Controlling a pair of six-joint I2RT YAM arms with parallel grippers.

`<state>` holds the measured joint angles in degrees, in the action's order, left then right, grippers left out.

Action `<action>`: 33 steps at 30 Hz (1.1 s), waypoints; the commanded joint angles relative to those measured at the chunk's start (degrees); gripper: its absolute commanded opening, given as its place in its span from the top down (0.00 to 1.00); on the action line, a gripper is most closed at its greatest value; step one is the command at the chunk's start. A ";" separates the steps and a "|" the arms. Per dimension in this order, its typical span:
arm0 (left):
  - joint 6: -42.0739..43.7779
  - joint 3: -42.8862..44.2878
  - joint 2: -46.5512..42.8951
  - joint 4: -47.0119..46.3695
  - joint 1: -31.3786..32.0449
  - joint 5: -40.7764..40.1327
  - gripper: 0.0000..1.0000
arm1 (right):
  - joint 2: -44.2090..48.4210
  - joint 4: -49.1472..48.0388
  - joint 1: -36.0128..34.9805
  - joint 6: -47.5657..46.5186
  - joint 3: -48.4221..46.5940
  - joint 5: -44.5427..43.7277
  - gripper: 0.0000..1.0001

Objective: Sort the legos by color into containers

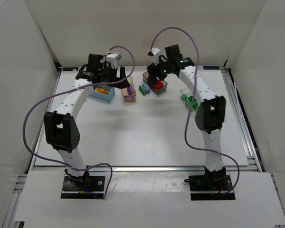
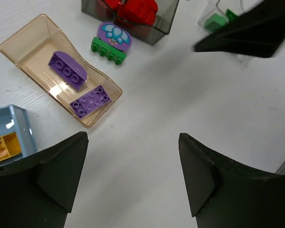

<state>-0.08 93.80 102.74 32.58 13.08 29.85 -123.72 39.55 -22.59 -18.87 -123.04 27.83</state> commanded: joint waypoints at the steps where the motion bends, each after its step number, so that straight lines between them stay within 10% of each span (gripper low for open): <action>1: -3.44 1.65 -2.89 1.00 -2.35 0.92 0.13 | -10.08 2.53 -2.19 3.39 -12.45 -4.19 0.28; 6: -3.53 -0.72 -5.44 0.91 -6.22 1.18 0.12 | -17.78 5.80 -5.26 8.06 -20.75 -4.27 0.43; 33: -3.35 -5.47 -7.91 0.91 -10.44 2.41 0.12 | -29.65 0.00 -5.80 12.81 -26.90 -17.37 0.17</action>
<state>-3.49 88.77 99.33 33.41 3.09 30.94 -152.18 41.63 -28.53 -7.22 -147.46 12.27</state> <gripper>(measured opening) 0.881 0.823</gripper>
